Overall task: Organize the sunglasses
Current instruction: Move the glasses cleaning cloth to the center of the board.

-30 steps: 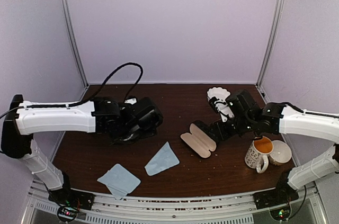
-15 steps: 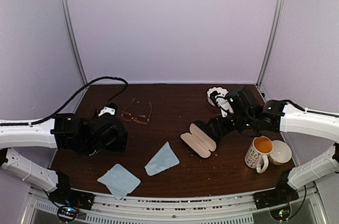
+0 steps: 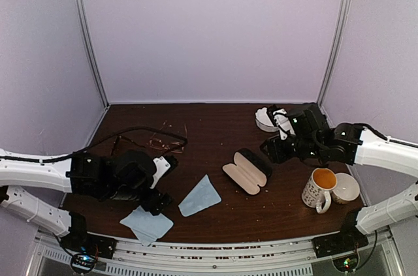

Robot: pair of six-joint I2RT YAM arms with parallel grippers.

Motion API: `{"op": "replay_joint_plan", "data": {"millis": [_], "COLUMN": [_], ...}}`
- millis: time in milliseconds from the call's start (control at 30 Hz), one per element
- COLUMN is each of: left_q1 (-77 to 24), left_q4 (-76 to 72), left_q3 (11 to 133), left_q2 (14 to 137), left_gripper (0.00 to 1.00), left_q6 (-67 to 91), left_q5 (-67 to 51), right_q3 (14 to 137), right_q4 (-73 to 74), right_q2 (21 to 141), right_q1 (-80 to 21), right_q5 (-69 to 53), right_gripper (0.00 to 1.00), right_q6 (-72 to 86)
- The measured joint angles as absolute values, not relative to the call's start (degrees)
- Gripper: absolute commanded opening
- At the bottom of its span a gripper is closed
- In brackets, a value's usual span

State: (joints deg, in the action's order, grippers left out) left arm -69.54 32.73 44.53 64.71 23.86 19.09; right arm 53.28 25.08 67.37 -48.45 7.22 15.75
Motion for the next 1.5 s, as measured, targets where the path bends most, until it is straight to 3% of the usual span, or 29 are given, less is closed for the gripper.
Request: {"op": "replay_joint_plan", "data": {"millis": [333,767,1167,1500], "left_q1": [-75.11,-75.18,-73.14,-70.83], "left_q4": [31.27,31.59,33.01,32.38], "left_q3": [48.75,58.39,59.75,59.57], "left_q2": [77.78,92.62,98.24,101.03], "left_gripper": [0.74,0.61,0.59,0.37], "left_q6": [17.43,9.54,8.23,8.21], "left_q5": [14.09,12.34,12.53,10.98], "right_q3": [48.60,44.38,44.23,44.42], "right_q4": [24.58,23.35,22.76,22.41], "right_q2": [63.86,61.41,61.47,63.66], "right_q1": [-48.90,-49.04,-49.12,-49.15], "right_q5": [9.28,9.32,9.02,8.69], "right_gripper": [0.55,0.56,0.56,0.56], "right_q6": [16.27,16.27,16.75,16.95]}}
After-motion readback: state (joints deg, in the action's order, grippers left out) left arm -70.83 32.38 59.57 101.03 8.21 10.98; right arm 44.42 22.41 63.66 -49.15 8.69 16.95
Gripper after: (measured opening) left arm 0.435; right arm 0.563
